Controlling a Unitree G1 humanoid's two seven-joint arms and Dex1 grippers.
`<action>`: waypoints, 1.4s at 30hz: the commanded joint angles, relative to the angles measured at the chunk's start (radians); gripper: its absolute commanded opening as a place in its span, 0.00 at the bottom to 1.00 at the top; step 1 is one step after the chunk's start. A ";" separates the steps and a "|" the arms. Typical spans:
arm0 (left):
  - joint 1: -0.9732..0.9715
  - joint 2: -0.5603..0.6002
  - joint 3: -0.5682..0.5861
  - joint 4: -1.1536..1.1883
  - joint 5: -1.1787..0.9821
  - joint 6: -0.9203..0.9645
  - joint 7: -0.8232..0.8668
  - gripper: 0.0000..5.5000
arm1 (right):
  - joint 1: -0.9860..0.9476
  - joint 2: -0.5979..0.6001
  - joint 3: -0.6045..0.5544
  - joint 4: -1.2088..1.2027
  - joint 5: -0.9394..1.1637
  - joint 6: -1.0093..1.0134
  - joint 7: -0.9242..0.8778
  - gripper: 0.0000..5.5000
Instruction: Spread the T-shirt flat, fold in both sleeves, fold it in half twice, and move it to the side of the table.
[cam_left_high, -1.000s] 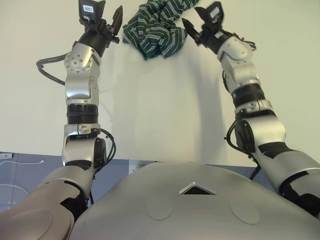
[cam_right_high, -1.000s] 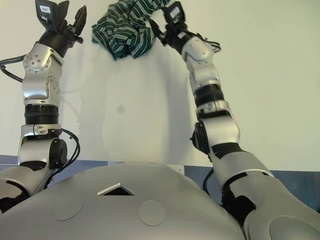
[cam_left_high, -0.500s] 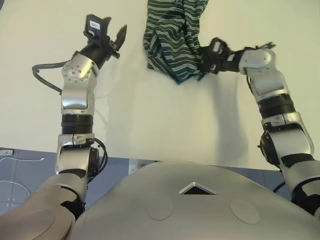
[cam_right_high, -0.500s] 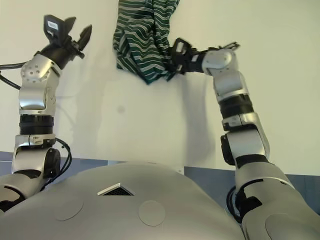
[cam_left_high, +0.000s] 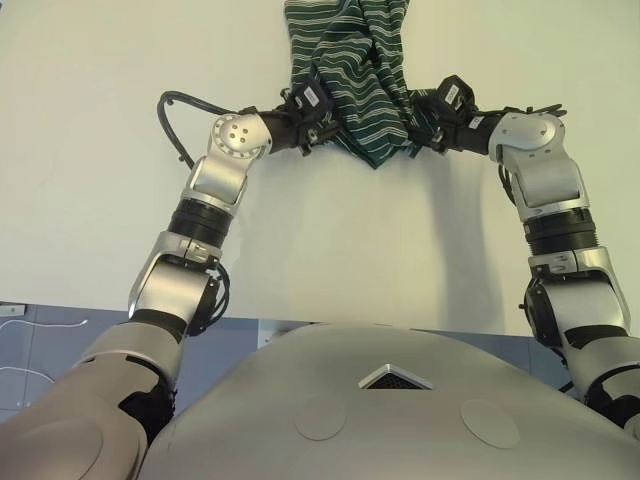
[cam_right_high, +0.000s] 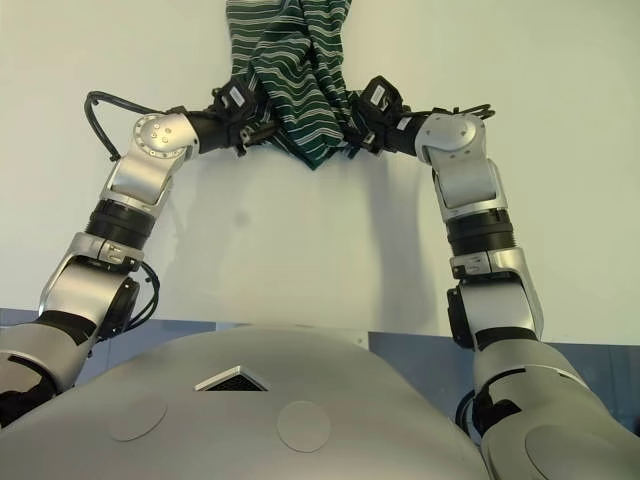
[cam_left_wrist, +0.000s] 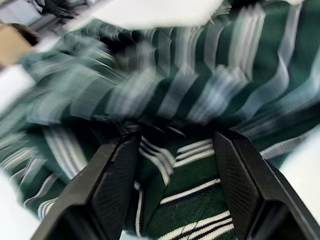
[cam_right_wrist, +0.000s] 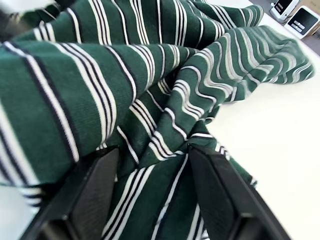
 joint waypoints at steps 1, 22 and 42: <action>0.024 0.144 -0.153 0.020 0.182 0.039 -0.114 0.47 | -0.076 -0.022 0.012 0.062 -0.058 -0.035 -0.045 0.47; 0.280 0.477 0.178 -0.352 -0.147 -0.090 -0.201 0.47 | 0.012 -0.139 -0.038 -0.205 -0.037 -0.001 -0.021 0.47; 0.417 0.409 -0.005 -0.416 0.013 -0.098 -0.183 0.47 | 0.166 -0.217 0.144 -0.207 -0.232 -0.087 -0.040 0.47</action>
